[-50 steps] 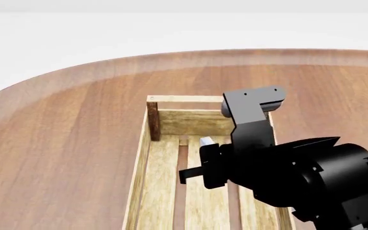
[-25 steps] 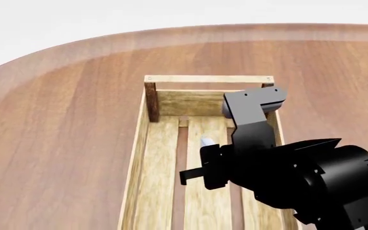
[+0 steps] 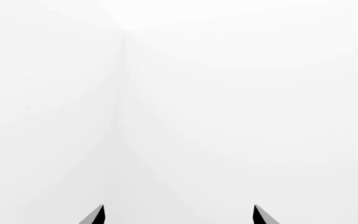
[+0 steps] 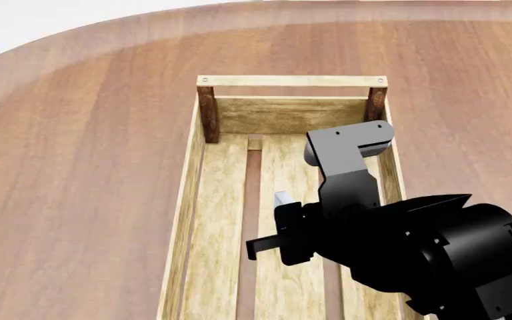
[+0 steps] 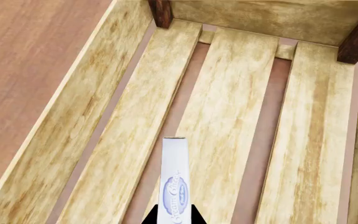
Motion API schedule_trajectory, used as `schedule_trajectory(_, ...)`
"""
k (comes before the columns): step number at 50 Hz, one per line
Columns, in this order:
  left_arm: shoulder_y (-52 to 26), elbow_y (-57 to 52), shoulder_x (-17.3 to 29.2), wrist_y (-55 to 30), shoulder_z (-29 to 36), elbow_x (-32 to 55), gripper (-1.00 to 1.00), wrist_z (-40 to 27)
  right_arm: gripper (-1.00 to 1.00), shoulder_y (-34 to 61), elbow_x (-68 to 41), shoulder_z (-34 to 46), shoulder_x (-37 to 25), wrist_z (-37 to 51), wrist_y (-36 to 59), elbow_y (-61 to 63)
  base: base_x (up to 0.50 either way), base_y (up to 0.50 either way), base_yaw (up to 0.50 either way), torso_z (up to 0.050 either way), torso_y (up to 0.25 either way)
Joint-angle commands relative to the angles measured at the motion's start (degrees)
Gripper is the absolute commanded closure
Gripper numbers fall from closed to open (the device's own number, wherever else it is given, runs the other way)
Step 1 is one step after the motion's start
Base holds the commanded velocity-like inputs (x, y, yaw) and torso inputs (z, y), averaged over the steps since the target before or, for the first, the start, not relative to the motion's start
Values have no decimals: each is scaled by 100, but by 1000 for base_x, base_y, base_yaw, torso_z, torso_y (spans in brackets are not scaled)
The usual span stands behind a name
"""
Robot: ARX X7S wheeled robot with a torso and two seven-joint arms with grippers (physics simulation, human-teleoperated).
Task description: Pick up the cream cheese and put it in the tray.
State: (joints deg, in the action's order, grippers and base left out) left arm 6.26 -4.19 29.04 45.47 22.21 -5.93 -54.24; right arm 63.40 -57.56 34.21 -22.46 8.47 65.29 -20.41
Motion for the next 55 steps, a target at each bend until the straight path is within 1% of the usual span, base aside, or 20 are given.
schedule_trajectory(1,18,-16,8,11,-5,-8,-100,-8,100,14,-28,-49,-26,-8,5,114,0,0,0,0,-96)
schedule_trajectory(29,-29,29,-10,3,17,-8,-100,-1,100,52,72,72,16,-60,-105,-93,-1,0,0,0,-97)
schedule_trajectory(49,-30,61,11,98,32,21,-100,0,100,66,50,106,12,4,-79,-14,0,0,0,0,-96)
schedule_trajectory(55,-35,79,32,169,73,32,-100,34,100,66,67,124,13,17,-95,-34,2,0,1,0,0)
